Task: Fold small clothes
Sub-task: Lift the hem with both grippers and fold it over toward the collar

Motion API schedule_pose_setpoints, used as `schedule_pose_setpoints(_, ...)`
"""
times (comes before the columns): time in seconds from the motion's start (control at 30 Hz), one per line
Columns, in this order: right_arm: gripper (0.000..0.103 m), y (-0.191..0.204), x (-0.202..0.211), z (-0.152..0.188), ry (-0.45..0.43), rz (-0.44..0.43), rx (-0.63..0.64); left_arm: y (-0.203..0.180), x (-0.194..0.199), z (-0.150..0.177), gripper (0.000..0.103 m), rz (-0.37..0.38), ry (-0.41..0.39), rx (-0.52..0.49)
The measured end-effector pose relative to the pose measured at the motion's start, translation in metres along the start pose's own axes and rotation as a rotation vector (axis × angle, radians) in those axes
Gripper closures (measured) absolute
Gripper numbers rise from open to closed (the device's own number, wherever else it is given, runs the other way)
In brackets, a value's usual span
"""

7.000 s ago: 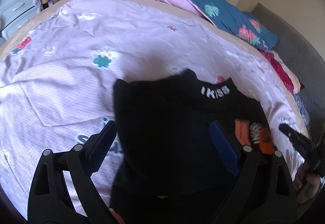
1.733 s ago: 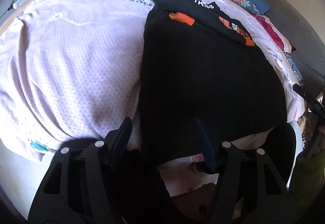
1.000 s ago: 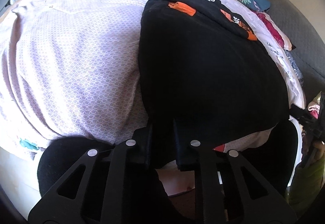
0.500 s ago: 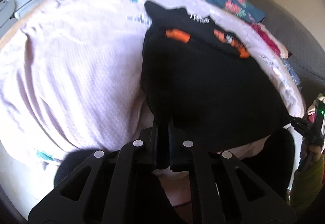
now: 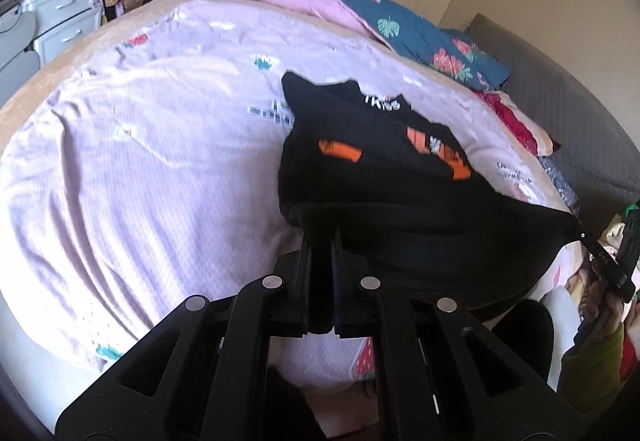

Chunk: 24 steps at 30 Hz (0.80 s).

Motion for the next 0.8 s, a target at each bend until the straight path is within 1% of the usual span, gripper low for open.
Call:
schedule_pose_setpoints(0.17, 0.095, -0.002, -0.002, -0.020, -0.048, 0.012, -0.005, -0.004, 0.003, -0.021, 0.101, -0.007, -0.047, 0.008)
schedule_pose_setpoints(0.27, 0.095, -0.009, -0.007, -0.032, -0.066, 0.027, -0.039, -0.005, 0.004, -0.034, 0.101, -0.001, -0.076, 0.022)
schedule_pose_setpoints(0.37, 0.095, -0.016, -0.013, -0.040, -0.080, 0.033, -0.068, -0.006, 0.001, -0.046, 0.101, 0.017, -0.092, 0.041)
schedule_pose_setpoints(0.6, 0.095, -0.025, -0.026, -0.057, -0.108, 0.050, -0.093, -0.007, -0.003, -0.068, 0.101, 0.030, -0.126, 0.075)
schedule_pose_setpoints(0.8, 0.095, -0.029, -0.042, -0.075, -0.128, 0.056, -0.100, -0.012, -0.012, -0.089, 0.101, 0.000, -0.158, 0.081)
Point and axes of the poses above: each gripper's, at about its wrist camera, not at the fingertips, and x roughly against the way its jaws point, y to its left, z to its underside, the point moved 3 cm from there along -x, roughly the way its jaws point, and after that the axes turned 9 degrees about -z, right-handed, at the moved point
